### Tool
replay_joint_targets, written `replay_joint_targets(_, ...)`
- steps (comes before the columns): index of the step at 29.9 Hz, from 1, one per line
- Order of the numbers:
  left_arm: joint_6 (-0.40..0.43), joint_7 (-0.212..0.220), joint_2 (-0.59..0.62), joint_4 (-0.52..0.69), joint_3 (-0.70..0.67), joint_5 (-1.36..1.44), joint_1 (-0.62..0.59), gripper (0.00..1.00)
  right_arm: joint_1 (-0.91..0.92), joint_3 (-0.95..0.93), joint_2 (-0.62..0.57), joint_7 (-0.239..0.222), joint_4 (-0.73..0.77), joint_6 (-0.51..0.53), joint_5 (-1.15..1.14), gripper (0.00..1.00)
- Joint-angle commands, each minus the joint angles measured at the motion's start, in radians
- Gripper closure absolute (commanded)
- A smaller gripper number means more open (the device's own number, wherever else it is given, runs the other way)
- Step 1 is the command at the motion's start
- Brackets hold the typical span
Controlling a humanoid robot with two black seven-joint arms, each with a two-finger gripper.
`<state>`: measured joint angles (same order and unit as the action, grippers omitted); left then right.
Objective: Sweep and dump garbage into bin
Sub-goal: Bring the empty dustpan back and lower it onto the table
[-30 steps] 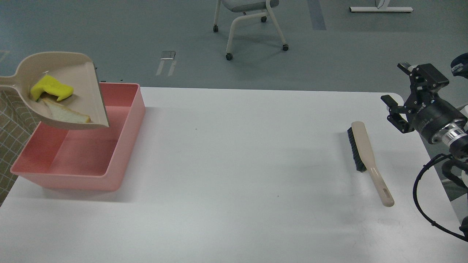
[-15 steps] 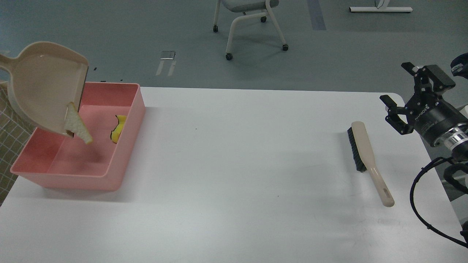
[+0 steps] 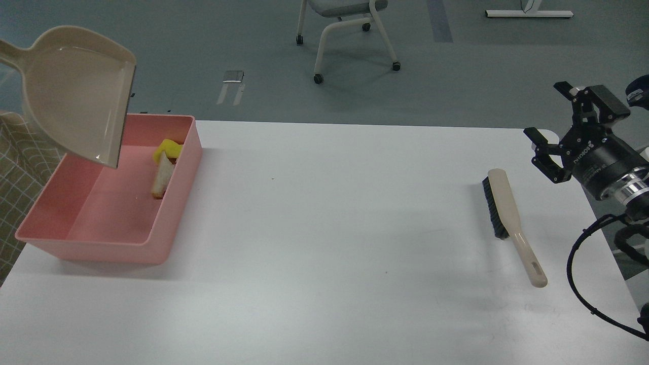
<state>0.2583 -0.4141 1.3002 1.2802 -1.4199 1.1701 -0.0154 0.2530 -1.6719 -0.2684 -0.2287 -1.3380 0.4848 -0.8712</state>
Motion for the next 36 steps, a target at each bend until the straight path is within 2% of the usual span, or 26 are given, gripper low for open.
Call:
replay_joint_targets(1, 0.078, 0.058, -0.162, 0.034, 0.004, -0.018, -0.109, 0.86, 0.002, 0.000, 0.000, -0.001, -0.001, 0.000, 0.000, 0.03)
replay_joint_targets(2, 0.084, 0.067, -0.195, 0.037, 0.007, -0.020, -0.122, 0.86, 0.002, 0.000, 0.000, -0.001, -0.001, 0.000, 0.000, 0.03)
replay_joint_targets(5, 0.088, 0.115, -0.404, 0.039, 0.016, -0.024, -0.156, 0.86, 0.008, 0.000, 0.000, -0.001, 0.002, -0.005, -0.002, 0.03)
replay_joint_targets(9, 0.081, 0.132, -0.519, 0.019, 0.031, -0.026, -0.161, 0.86, 0.026, 0.000, 0.000, -0.001, 0.010, -0.011, -0.002, 0.03)
replay_joint_targets(12, 0.076, 0.133, -0.646, -0.019, 0.087, -0.027, -0.195, 0.86, 0.032, 0.000, 0.001, -0.001, 0.014, -0.011, -0.002, 0.00)
replay_joint_targets(19, 0.039, 0.132, -0.844, -0.098, 0.194, -0.027, -0.218, 0.86, 0.037, -0.002, 0.000, 0.000, 0.013, -0.017, 0.000, 0.00)
replay_joint_targets(23, 0.012, 0.133, -0.913, -0.102, 0.260, -0.023, -0.216, 0.86, 0.035, -0.002, 0.003, 0.000, 0.007, -0.017, 0.000, 0.00)
replay_joint_targets(29, -0.106, 0.121, -0.996, -0.177, 0.432, -0.024, -0.242, 0.86, 0.037, -0.002, 0.034, 0.000, 0.002, -0.015, 0.000, 0.00)
replay_joint_targets(36, -0.117, 0.120, -1.067, -0.257, 0.458, -0.023, -0.253, 0.85, 0.034, -0.002, 0.035, 0.000, 0.003, -0.015, 0.000, 0.00)
